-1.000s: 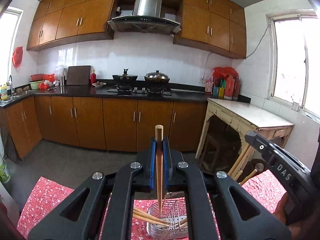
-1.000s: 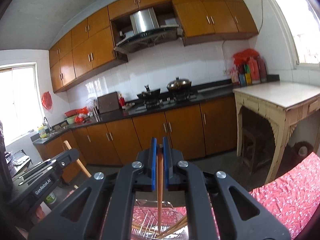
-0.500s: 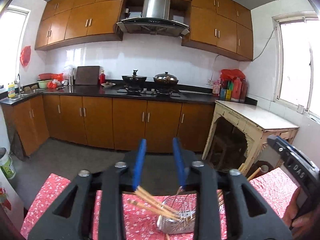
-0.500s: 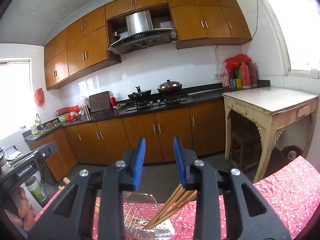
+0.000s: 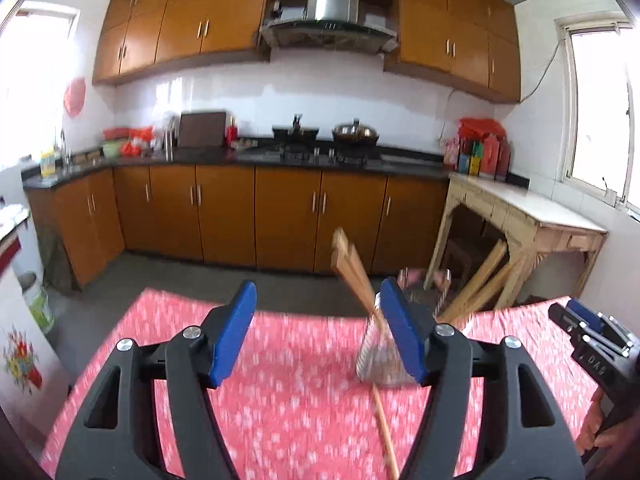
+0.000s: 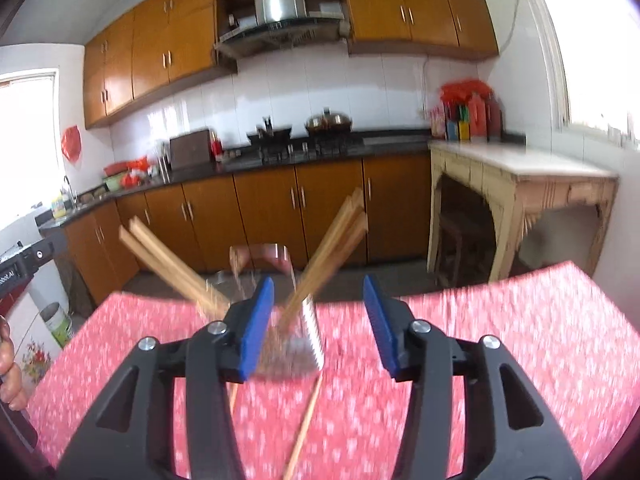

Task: Organize utensils
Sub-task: 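Withdraw both open tools toward the last two chopsticks, then close the right tool on one of the last chopsticks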

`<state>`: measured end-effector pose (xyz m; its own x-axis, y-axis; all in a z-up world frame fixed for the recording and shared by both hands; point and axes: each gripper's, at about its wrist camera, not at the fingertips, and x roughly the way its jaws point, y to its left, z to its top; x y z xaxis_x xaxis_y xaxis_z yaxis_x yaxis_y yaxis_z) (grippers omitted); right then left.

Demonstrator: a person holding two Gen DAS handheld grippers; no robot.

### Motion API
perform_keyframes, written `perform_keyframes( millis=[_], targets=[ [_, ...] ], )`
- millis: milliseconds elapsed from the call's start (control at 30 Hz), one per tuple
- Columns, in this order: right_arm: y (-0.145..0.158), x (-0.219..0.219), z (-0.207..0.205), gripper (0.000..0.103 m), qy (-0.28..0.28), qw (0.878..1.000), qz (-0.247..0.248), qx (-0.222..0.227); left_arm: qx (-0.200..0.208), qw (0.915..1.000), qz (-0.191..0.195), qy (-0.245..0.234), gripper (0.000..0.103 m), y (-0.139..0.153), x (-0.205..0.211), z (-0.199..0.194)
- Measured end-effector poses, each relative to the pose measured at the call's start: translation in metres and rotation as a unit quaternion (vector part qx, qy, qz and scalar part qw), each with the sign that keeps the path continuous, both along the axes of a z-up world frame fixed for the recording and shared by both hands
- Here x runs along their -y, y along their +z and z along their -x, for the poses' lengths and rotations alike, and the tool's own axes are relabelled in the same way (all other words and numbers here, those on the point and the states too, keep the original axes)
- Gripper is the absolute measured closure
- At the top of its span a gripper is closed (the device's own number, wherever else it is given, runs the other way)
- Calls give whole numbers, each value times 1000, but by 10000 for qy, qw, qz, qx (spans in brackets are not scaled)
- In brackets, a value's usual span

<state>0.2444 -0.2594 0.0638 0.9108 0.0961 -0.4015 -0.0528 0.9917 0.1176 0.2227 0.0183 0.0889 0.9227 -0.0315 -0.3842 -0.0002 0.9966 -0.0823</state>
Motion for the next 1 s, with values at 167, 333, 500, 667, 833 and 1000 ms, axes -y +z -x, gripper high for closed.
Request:
perform_keyframes(
  millis=[167, 333, 500, 667, 833, 1000],
  targets=[
    [-67, -11, 34, 56, -56, 9980, 71, -624, -295, 9995, 8, 83, 37, -51, -2, 24],
    [-124, -30, 65, 61, 146, 9920, 77, -1250, -646, 9975, -263, -101, 35, -90, 13, 32],
    [-151, -51, 72, 65, 333, 9843, 276, -1709, -870, 9961, -145, -19, 35, -105, 8, 31],
    [-164, -65, 80, 65, 393, 9804, 461, -1873, -948, 9955, -18, 42, 35, -113, -2, 42],
    [-174, -73, 88, 93, 315, 9805, 770, -1781, -1088, 9940, 59, -6, 35, -126, 2, 48],
    [-176, -50, 76, 95, -90, 9812, 609, -1829, -1256, 9920, 11, -138, 35, -139, 15, 47]
  ],
)
